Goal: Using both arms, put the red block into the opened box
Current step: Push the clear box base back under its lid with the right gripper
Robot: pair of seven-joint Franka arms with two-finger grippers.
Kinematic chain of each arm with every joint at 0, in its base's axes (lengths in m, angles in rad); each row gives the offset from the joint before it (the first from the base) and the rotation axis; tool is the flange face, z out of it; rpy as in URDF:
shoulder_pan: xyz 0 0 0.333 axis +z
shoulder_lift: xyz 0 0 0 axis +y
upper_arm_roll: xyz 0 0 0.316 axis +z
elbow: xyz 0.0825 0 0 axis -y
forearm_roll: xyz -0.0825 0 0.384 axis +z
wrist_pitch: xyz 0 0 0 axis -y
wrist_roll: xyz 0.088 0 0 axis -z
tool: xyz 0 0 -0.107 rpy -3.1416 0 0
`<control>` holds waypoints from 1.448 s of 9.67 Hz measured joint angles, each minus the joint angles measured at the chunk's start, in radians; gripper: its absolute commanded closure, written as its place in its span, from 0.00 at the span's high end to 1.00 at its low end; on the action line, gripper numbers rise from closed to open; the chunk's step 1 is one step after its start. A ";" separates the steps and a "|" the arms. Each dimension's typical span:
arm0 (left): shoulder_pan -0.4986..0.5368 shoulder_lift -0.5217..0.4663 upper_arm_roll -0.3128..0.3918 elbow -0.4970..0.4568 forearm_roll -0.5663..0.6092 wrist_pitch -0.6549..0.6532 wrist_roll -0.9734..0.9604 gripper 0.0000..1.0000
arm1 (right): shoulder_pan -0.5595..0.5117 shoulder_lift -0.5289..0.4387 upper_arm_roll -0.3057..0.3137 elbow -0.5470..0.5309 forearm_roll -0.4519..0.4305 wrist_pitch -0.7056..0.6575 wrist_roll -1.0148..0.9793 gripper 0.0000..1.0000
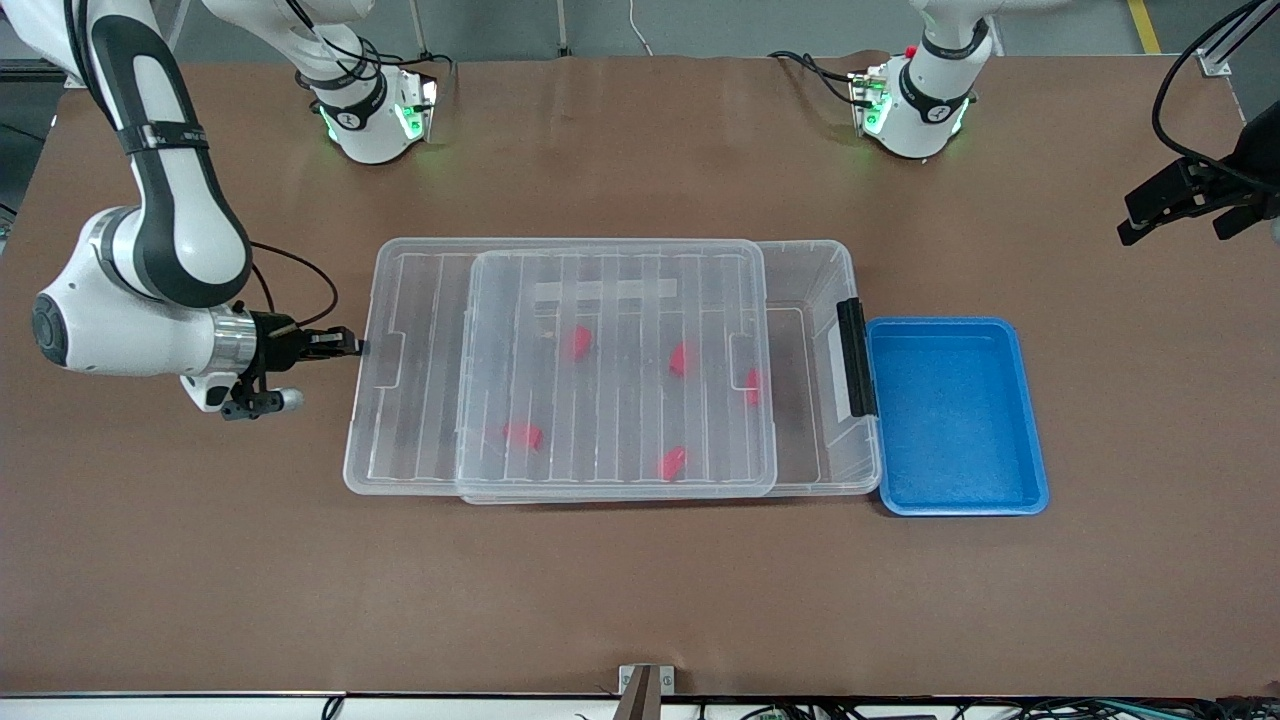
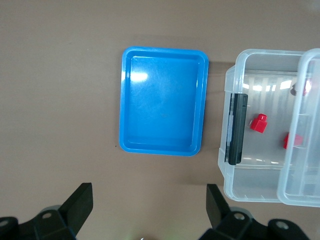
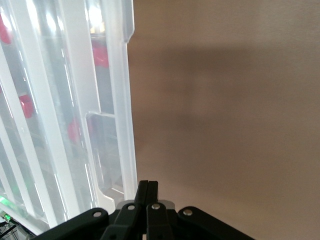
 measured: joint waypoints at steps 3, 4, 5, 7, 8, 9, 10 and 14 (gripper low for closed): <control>-0.006 0.000 -0.011 0.000 0.000 0.000 -0.002 1.00 | 0.014 0.001 0.026 0.003 0.034 0.000 0.011 0.00; -0.008 0.000 -0.016 -0.001 0.000 0.000 -0.004 1.00 | 0.020 0.001 0.027 0.004 0.043 0.001 0.013 0.00; -0.009 0.000 -0.018 -0.001 0.000 0.000 -0.005 1.00 | 0.026 0.001 0.028 0.005 0.045 0.004 0.023 0.00; -0.008 0.000 -0.017 -0.001 0.000 -0.001 -0.005 1.00 | 0.041 0.003 0.029 0.007 0.047 0.018 0.041 0.00; -0.006 -0.001 -0.017 -0.001 0.000 -0.001 -0.005 1.00 | 0.046 0.004 0.030 0.008 0.050 0.021 0.045 0.00; -0.005 -0.002 -0.017 -0.001 0.000 -0.001 -0.005 1.00 | 0.049 0.006 0.033 0.008 0.058 0.025 0.045 0.00; -0.004 -0.002 -0.017 -0.001 0.000 -0.001 -0.005 1.00 | 0.053 0.009 0.035 0.008 0.068 0.029 0.046 0.00; -0.005 -0.002 -0.017 -0.001 0.000 -0.001 -0.005 1.00 | 0.075 0.025 0.036 0.013 0.080 0.060 0.066 0.00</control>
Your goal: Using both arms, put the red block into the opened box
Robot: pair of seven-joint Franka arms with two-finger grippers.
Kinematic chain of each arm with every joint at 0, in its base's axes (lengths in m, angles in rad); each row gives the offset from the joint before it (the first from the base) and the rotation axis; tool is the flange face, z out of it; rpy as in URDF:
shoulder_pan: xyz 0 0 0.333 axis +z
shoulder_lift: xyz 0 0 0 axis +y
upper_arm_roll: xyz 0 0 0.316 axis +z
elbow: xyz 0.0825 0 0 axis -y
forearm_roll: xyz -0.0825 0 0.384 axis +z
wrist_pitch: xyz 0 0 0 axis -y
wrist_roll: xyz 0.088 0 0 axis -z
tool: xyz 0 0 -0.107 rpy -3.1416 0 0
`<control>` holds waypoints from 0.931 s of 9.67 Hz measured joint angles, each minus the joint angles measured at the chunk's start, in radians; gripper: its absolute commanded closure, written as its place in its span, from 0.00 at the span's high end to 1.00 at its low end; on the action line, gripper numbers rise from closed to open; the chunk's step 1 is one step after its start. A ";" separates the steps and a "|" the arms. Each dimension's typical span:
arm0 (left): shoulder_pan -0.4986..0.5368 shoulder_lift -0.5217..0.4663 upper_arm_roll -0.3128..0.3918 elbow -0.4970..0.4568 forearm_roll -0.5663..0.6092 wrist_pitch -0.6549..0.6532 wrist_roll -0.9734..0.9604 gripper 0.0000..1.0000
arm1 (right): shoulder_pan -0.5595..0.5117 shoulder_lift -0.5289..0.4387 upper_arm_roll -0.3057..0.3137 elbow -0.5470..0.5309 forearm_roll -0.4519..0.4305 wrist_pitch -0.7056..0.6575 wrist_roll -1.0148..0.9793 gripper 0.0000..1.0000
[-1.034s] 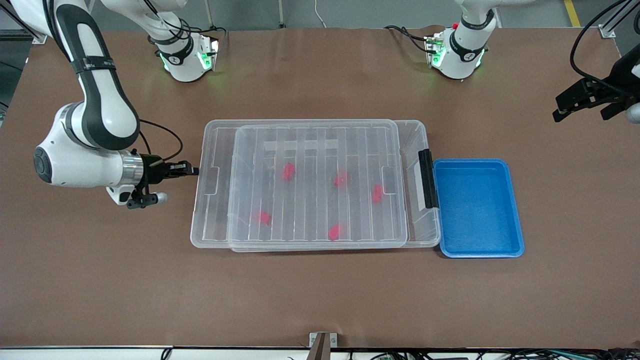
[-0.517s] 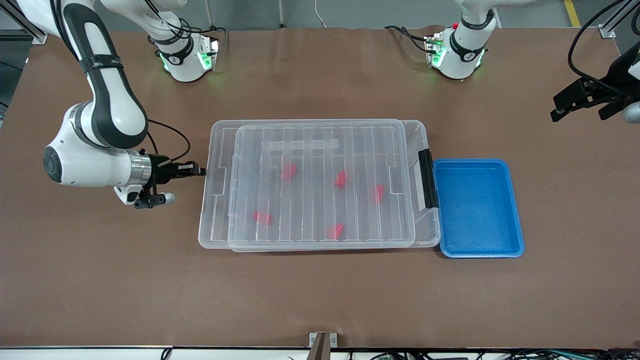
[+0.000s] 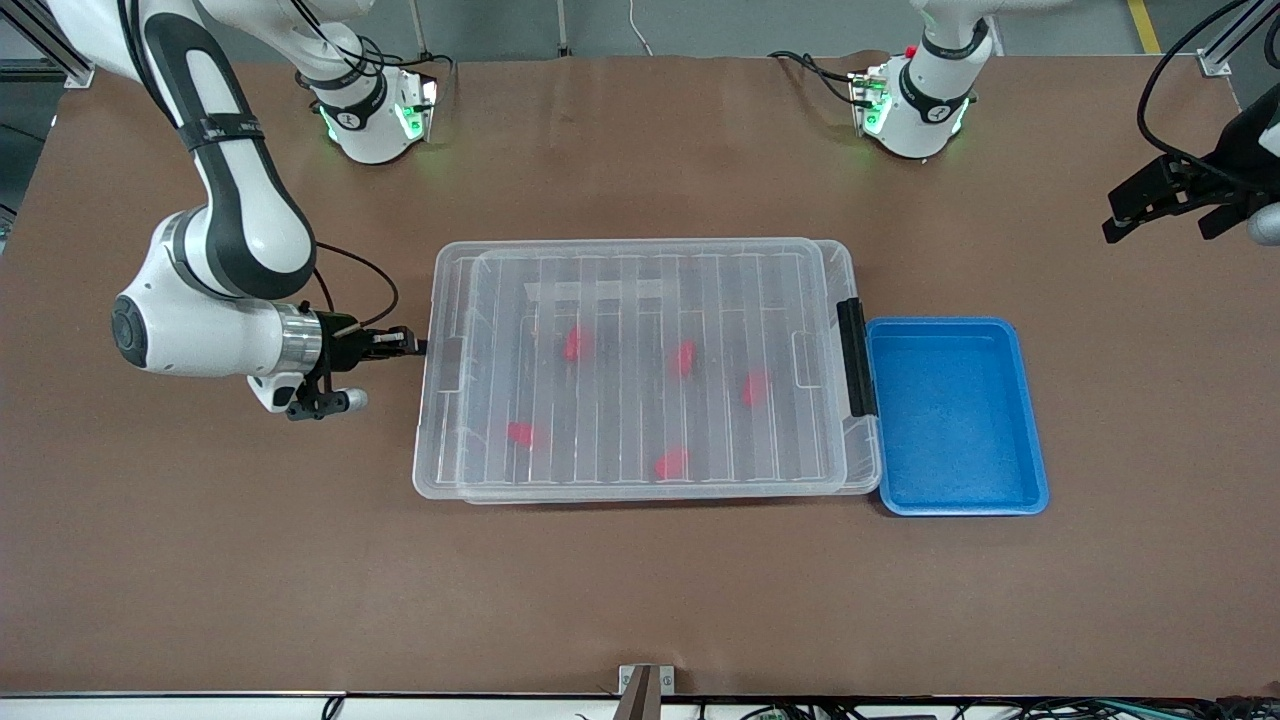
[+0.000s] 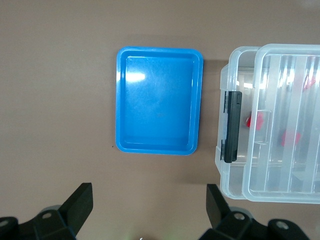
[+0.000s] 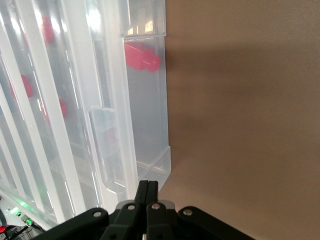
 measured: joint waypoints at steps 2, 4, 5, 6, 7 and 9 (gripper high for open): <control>0.001 0.000 0.000 -0.001 0.000 0.000 0.000 1.00 | 0.001 0.001 0.000 0.003 0.000 0.001 0.002 0.00; 0.001 0.006 0.001 -0.005 0.000 0.001 0.000 1.00 | 0.008 0.001 0.000 0.004 0.000 0.007 0.006 0.00; 0.001 0.010 0.001 -0.005 0.000 0.002 0.000 1.00 | 0.015 0.001 0.000 0.004 0.001 0.013 0.008 0.00; 0.002 0.012 0.002 -0.005 0.000 0.003 0.000 1.00 | 0.025 0.001 0.001 0.004 0.001 0.018 0.012 0.01; 0.002 0.013 0.002 -0.005 0.000 0.003 0.000 1.00 | 0.032 0.001 0.001 0.004 0.001 0.022 0.017 0.01; 0.002 0.013 0.004 -0.005 0.000 0.003 0.001 1.00 | 0.036 0.002 0.001 0.004 0.002 0.024 0.023 0.02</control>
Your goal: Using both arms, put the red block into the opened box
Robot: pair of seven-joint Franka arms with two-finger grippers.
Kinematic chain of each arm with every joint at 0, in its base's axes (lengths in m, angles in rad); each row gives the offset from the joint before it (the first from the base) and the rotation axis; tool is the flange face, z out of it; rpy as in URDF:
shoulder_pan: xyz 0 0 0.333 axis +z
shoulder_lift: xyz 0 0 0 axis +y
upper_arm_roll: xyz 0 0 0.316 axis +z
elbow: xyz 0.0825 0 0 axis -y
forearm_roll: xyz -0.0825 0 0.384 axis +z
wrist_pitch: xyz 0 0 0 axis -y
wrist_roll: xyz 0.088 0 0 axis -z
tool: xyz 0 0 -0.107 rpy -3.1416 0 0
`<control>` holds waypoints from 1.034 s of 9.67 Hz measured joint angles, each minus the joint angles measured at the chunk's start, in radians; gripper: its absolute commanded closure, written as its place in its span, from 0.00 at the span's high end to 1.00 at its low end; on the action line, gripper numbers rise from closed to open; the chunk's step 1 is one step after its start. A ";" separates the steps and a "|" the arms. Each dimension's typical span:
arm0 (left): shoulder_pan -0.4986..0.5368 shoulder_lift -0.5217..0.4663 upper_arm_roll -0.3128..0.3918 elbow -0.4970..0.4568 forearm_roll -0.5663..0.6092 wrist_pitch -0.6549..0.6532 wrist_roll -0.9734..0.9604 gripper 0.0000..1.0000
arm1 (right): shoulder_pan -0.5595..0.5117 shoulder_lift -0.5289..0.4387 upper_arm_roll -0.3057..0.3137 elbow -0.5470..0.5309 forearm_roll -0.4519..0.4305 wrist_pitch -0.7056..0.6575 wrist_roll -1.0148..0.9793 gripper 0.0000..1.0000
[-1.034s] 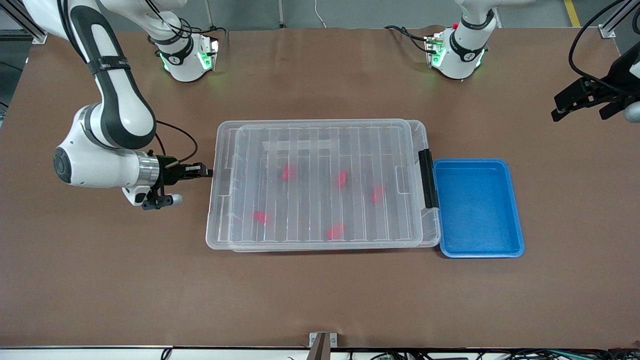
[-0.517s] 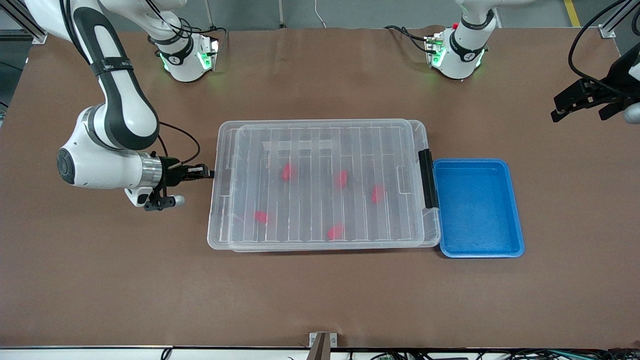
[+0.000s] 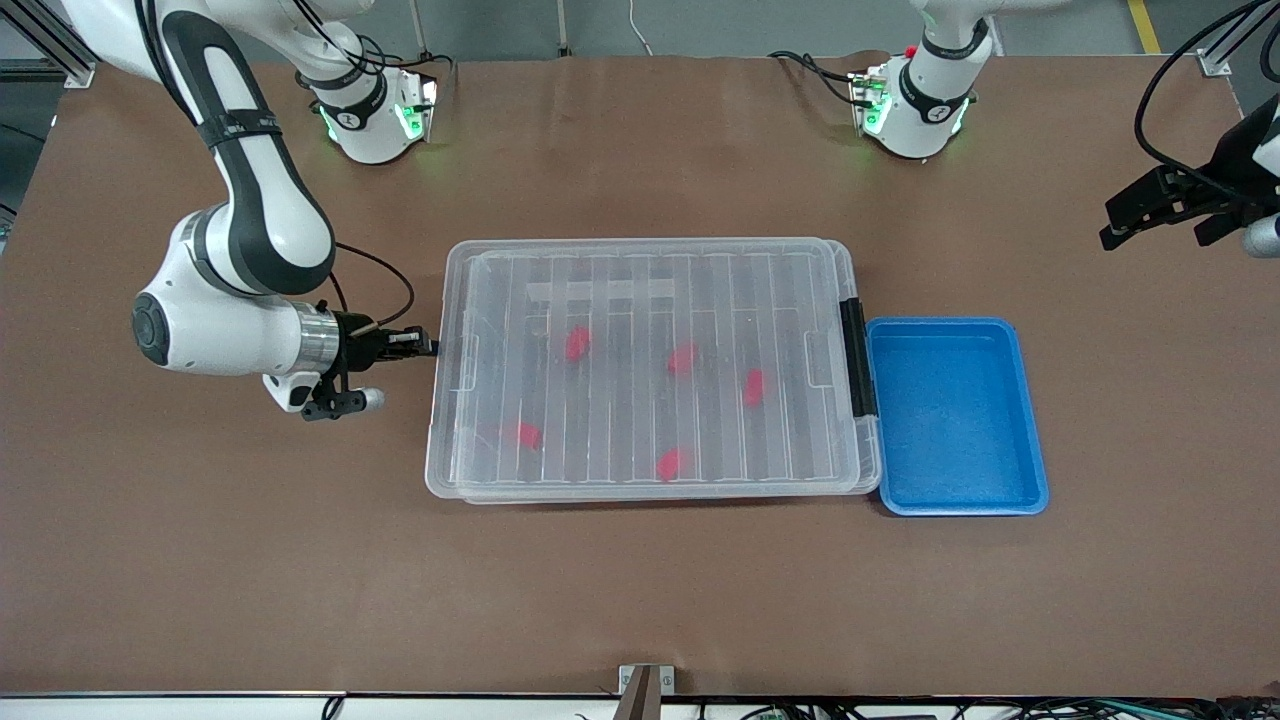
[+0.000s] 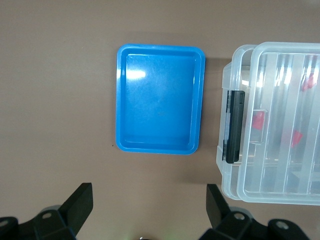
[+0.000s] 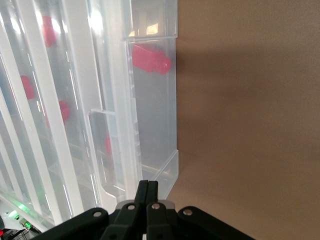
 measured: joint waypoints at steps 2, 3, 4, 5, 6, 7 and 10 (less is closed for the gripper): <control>0.000 0.000 -0.001 0.000 0.006 0.000 0.002 1.00 | -0.005 0.001 -0.006 0.013 0.000 -0.007 0.000 0.46; -0.001 0.000 -0.002 0.000 0.008 0.000 0.002 1.00 | -0.009 0.000 -0.015 0.030 -0.025 -0.019 0.001 0.99; -0.001 0.000 -0.002 0.000 0.008 0.000 0.002 1.00 | -0.021 -0.003 -0.024 0.050 -0.100 -0.026 0.001 1.00; -0.001 0.000 -0.003 0.000 0.008 0.000 0.002 1.00 | -0.038 -0.021 -0.029 0.065 -0.192 -0.031 0.002 1.00; -0.001 0.000 -0.003 0.000 0.008 0.000 0.002 1.00 | -0.063 -0.062 -0.032 0.074 -0.258 -0.055 0.008 1.00; -0.001 0.000 -0.003 0.000 0.008 0.000 0.002 1.00 | -0.104 -0.120 -0.034 0.079 -0.302 -0.095 0.014 1.00; -0.002 0.000 -0.004 0.001 0.008 0.000 0.002 1.00 | -0.218 -0.293 -0.043 0.082 -0.414 -0.141 0.138 1.00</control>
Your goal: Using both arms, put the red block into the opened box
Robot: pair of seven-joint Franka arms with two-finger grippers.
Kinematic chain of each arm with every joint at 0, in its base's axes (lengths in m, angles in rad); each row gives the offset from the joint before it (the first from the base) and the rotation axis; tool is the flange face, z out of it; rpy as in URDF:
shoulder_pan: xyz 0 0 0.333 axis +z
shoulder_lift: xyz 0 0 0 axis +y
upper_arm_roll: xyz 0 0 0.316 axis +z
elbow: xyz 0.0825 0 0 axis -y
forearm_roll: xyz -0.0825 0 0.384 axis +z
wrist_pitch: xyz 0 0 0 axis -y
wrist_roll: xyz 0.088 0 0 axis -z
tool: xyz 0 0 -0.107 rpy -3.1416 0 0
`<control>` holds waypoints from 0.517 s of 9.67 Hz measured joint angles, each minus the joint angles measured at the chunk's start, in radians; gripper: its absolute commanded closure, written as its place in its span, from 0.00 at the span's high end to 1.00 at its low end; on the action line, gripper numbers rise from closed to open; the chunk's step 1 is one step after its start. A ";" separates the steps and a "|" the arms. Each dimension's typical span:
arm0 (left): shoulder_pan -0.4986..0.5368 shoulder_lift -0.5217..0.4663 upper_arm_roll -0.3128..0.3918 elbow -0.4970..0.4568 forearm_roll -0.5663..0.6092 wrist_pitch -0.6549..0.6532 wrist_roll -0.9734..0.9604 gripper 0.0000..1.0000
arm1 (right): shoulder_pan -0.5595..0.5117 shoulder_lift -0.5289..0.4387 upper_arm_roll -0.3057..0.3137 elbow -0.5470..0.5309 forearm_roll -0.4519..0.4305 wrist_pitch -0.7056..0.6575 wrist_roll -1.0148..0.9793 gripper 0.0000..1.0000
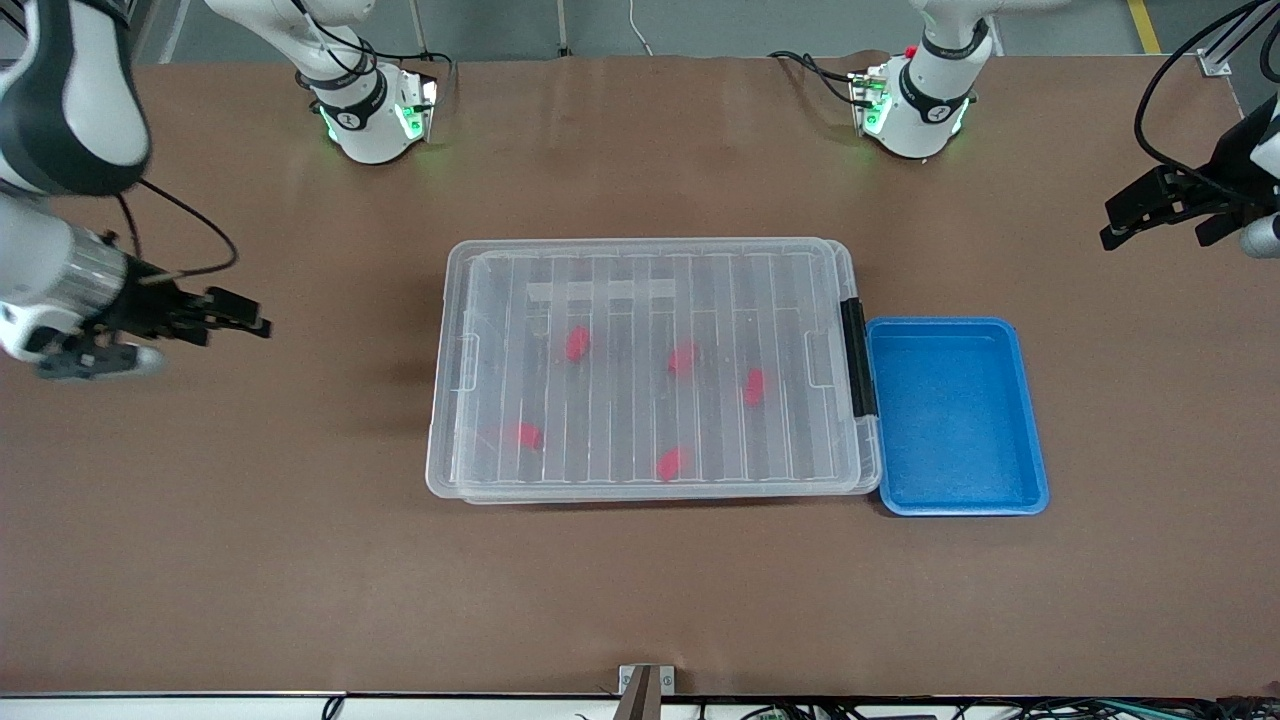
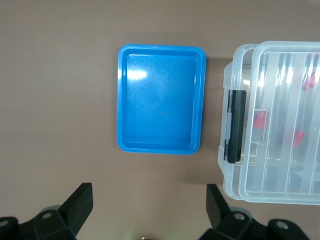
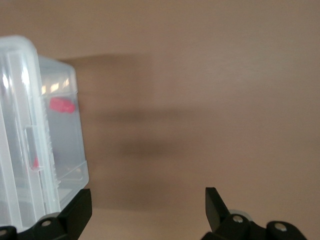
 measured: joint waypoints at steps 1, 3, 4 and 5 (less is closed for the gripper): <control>-0.001 0.000 -0.001 0.003 0.000 0.000 0.000 1.00 | -0.002 -0.034 0.003 0.009 -0.044 -0.009 0.088 1.00; -0.001 -0.001 0.000 0.010 0.000 0.000 0.000 1.00 | -0.001 -0.073 0.010 0.100 -0.079 -0.122 0.173 1.00; 0.000 -0.001 0.000 0.010 0.000 0.000 0.000 1.00 | -0.002 -0.073 0.008 0.198 -0.081 -0.210 0.177 1.00; 0.000 -0.001 0.000 0.010 0.000 0.000 0.000 1.00 | -0.003 -0.069 0.004 0.276 -0.082 -0.277 0.177 1.00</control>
